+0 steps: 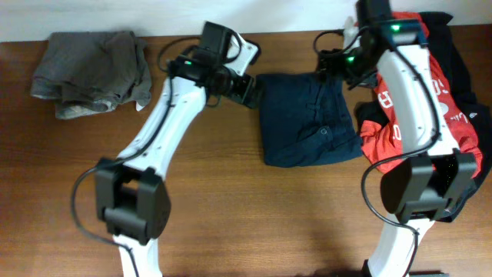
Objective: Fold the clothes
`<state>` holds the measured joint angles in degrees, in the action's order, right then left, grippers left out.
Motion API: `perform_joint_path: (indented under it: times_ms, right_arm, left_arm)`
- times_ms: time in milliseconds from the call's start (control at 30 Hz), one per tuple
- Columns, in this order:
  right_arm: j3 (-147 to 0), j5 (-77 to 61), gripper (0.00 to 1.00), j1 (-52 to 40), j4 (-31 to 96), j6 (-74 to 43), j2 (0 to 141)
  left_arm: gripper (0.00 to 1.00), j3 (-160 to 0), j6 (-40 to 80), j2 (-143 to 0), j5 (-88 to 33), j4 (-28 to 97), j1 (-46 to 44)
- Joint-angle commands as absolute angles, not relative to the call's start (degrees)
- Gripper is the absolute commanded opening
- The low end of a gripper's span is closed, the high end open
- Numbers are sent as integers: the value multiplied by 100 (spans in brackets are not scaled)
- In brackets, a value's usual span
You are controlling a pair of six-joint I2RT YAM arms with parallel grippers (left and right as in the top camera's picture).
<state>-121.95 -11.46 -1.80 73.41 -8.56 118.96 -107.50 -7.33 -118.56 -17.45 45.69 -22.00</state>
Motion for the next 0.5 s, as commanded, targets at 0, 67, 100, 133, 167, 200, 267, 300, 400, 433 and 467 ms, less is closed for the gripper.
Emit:
perform_joint_path:
  times_ms: [0, 67, 100, 133, 167, 200, 267, 300, 400, 433, 467]
  right_arm:
    - [-12278, -1356, 95, 375, 7443, -797, 11832]
    - [-12278, -1356, 94, 604, 7441, -797, 11832]
    - [-12278, -1356, 93, 711, 7430, -797, 11832]
    - [-12278, -1356, 85, 810, 7417, -797, 11832]
    - [-12278, -1356, 68, 923, 7413, -797, 11832]
    - [-12278, -1356, 51, 1022, 7413, -797, 11832]
    - [-12278, -1358, 37, 1190, 7413, -799, 11832]
    - [-12278, -1361, 35, 1262, 7413, -799, 11832]
    - [-12276, -1400, 34, 1435, 7417, -797, 11832]
    - [-12276, -1446, 34, 1505, 7419, -797, 11832]
    - [-12276, -1468, 34, 1522, 7419, -797, 11832]
  left_arm:
    - [99, -10794, -888, -12254, -2012, 4560, -2176]
    - [99, -10794, -899, -12300, -2303, 4523, -2189]
    - [98, -10794, -985, -12322, -2475, 4495, -2204]
    - [95, -10794, -1144, -12322, -2670, 4458, -2239]
    - [83, -10794, -1280, -12322, -2801, 4412, -2283]
    - [75, -10794, -1352, -12322, -2832, 4364, -2340]
    - [63, -10794, -1503, -12348, -2808, 4278, -2477]
    - [58, -10794, -1579, -12376, -2808, 4233, -2556]
    - [53, -10794, -1686, -12527, -2740, 4099, -2781]
    - [50, -10794, -1806, -12687, -2679, 3968, -2926]
    - [49, -10794, -1922, -12766, -2679, 3916, -2993]
